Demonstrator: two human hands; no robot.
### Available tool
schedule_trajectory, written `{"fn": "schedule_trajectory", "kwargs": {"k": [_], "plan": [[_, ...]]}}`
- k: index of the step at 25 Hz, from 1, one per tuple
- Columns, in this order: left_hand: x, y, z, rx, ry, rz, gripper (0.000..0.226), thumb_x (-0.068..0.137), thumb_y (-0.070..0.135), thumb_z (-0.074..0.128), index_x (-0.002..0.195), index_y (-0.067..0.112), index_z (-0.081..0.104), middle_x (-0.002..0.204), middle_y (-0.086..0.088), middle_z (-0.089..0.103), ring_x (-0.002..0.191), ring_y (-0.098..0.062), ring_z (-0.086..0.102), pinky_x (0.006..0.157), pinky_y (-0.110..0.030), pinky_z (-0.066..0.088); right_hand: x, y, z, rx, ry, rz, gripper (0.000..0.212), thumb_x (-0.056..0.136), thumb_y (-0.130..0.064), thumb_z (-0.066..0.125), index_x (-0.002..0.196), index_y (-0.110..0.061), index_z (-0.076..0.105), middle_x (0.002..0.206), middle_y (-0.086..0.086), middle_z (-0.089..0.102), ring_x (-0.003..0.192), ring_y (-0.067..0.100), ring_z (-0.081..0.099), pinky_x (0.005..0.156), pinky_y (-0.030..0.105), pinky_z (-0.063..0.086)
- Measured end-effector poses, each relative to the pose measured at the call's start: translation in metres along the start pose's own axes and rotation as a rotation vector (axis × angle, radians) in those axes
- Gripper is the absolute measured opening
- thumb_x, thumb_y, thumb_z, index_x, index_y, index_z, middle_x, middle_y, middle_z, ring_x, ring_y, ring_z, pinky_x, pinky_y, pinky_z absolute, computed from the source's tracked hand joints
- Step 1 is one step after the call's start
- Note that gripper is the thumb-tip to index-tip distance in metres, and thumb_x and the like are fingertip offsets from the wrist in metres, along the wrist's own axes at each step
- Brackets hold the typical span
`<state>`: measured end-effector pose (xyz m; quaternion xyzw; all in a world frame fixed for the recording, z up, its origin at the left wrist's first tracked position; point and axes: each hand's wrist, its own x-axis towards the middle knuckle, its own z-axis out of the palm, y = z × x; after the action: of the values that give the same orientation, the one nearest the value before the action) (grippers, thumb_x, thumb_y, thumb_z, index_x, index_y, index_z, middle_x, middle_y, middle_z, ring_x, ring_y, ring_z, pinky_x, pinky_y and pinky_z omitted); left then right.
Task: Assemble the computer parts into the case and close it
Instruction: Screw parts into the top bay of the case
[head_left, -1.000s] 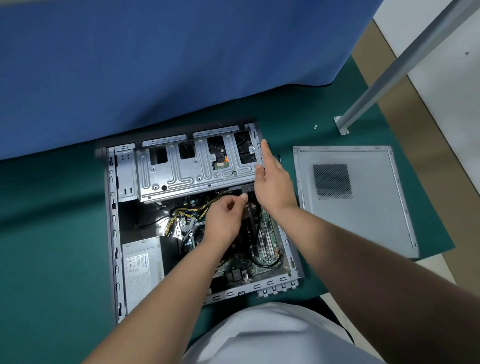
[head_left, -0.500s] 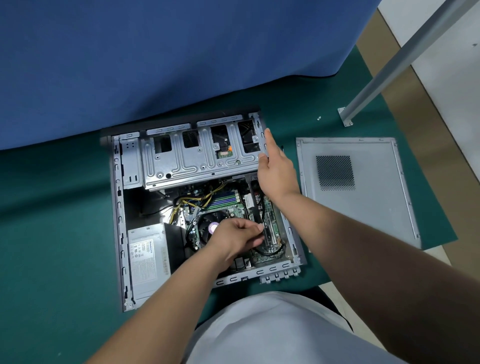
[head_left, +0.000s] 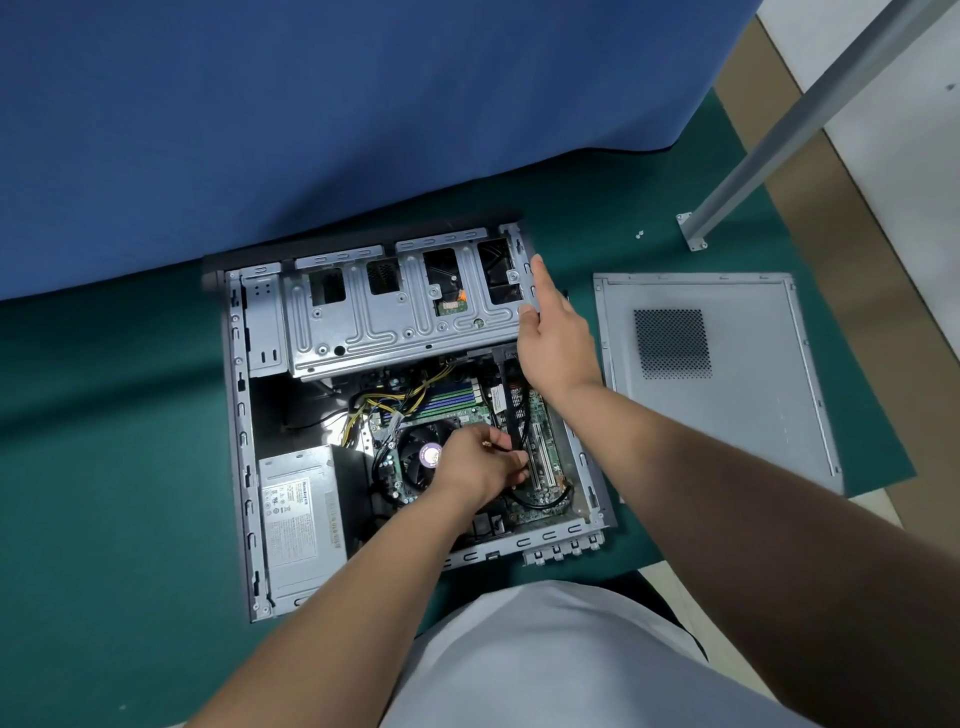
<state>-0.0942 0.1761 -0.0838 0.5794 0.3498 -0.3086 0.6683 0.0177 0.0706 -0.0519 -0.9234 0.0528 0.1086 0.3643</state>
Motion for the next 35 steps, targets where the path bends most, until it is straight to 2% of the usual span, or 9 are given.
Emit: {"fn": "schedule_trajectory", "kwargs": {"k": [3, 6, 12, 15, 17, 19, 23, 29, 35], "plan": [[0.002, 0.006, 0.004, 0.074, 0.083, -0.004, 0.023, 0.09, -0.009, 0.071, 0.086, 0.008, 0.054, 0.112, -0.022, 0.065, 0.094, -0.034, 0.074, 0.061, -0.024, 0.061, 0.001, 0.0, 0.0, -0.002, 0.01, -0.003, 0.062, 0.107, -0.025, 0.038, 0.161, -0.043, 0.013, 0.161, -0.004, 0.039, 0.117, 0.026, 0.061, 0.1, 0.043, 0.05], [0.002, 0.008, 0.008, 0.147, 0.134, 0.021, 0.027, 0.09, -0.007, 0.072, 0.085, 0.011, 0.053, 0.109, -0.018, 0.068, 0.09, -0.033, 0.076, 0.057, -0.023, 0.059, 0.0, 0.0, 0.0, 0.006, 0.005, -0.006, 0.062, 0.107, -0.025, 0.038, 0.161, -0.043, 0.013, 0.161, -0.004, 0.038, 0.112, 0.027, 0.063, 0.099, 0.043, 0.051], [-0.007, 0.01, -0.001, 0.385, 0.053, 0.138, 0.026, 0.088, 0.004, 0.079, 0.085, 0.012, 0.055, 0.096, -0.016, 0.07, 0.086, -0.033, 0.076, 0.053, -0.024, 0.057, 0.0, 0.0, 0.0, 0.0, 0.007, -0.003, 0.061, 0.107, -0.025, 0.037, 0.161, -0.043, 0.013, 0.161, -0.005, 0.038, 0.115, 0.027, 0.061, 0.099, 0.043, 0.05], [-0.009, 0.014, -0.01, 0.68, 0.014, 0.212, 0.016, 0.086, 0.012, 0.083, 0.082, 0.012, 0.067, 0.089, -0.01, 0.076, 0.081, -0.025, 0.076, 0.072, -0.034, 0.063, 0.001, 0.001, -0.001, -0.006, 0.008, -0.001, 0.062, 0.107, -0.024, 0.037, 0.161, -0.043, 0.013, 0.161, -0.004, 0.039, 0.117, 0.027, 0.061, 0.101, 0.044, 0.05], [-0.008, 0.018, -0.013, 0.866, 0.027, 0.283, 0.013, 0.086, 0.019, 0.082, 0.084, 0.015, 0.071, 0.087, -0.004, 0.073, 0.082, -0.022, 0.071, 0.072, -0.03, 0.058, 0.0, 0.001, 0.0, -0.01, 0.008, -0.002, 0.062, 0.107, -0.024, 0.037, 0.161, -0.043, 0.013, 0.161, -0.005, 0.039, 0.115, 0.027, 0.061, 0.1, 0.043, 0.05], [-0.008, 0.019, -0.011, 1.037, 0.07, 0.372, 0.014, 0.088, 0.028, 0.08, 0.091, 0.017, 0.072, 0.091, -0.003, 0.069, 0.094, -0.023, 0.064, 0.073, -0.03, 0.051, 0.001, 0.001, 0.001, -0.01, 0.011, -0.005, 0.062, 0.107, -0.024, 0.037, 0.161, -0.044, 0.013, 0.161, -0.005, 0.04, 0.116, 0.025, 0.06, 0.1, 0.041, 0.049], [-0.005, 0.013, -0.008, 1.422, 0.273, 0.52, 0.029, 0.091, 0.048, 0.07, 0.107, 0.025, 0.07, 0.109, 0.001, 0.065, 0.117, -0.028, 0.043, 0.091, -0.041, 0.036, 0.002, 0.002, 0.002, -0.021, 0.024, -0.011, 0.062, 0.107, -0.024, 0.038, 0.161, -0.042, 0.014, 0.159, -0.003, 0.042, 0.111, 0.027, 0.062, 0.095, 0.038, 0.05], [0.003, 0.008, -0.008, 1.597, 0.354, 0.515, 0.026, 0.095, 0.044, 0.063, 0.114, 0.027, 0.069, 0.118, 0.0, 0.061, 0.12, -0.031, 0.033, 0.093, -0.044, 0.026, 0.002, 0.0, 0.002, -0.031, 0.014, 0.004, 0.063, 0.106, -0.024, 0.037, 0.161, -0.043, 0.013, 0.158, -0.001, 0.042, 0.101, 0.032, 0.064, 0.095, 0.046, 0.053], [-0.012, 0.009, -0.03, 1.552, 0.288, 0.732, 0.043, 0.097, 0.062, 0.053, 0.115, 0.027, 0.07, 0.119, 0.003, 0.062, 0.118, -0.027, 0.045, 0.093, -0.042, 0.037, -0.002, -0.005, -0.006, -0.002, -0.032, 0.017, 0.063, 0.107, -0.024, 0.037, 0.161, -0.043, 0.01, 0.162, -0.002, 0.037, 0.123, 0.03, 0.057, 0.106, 0.046, 0.046]]}}
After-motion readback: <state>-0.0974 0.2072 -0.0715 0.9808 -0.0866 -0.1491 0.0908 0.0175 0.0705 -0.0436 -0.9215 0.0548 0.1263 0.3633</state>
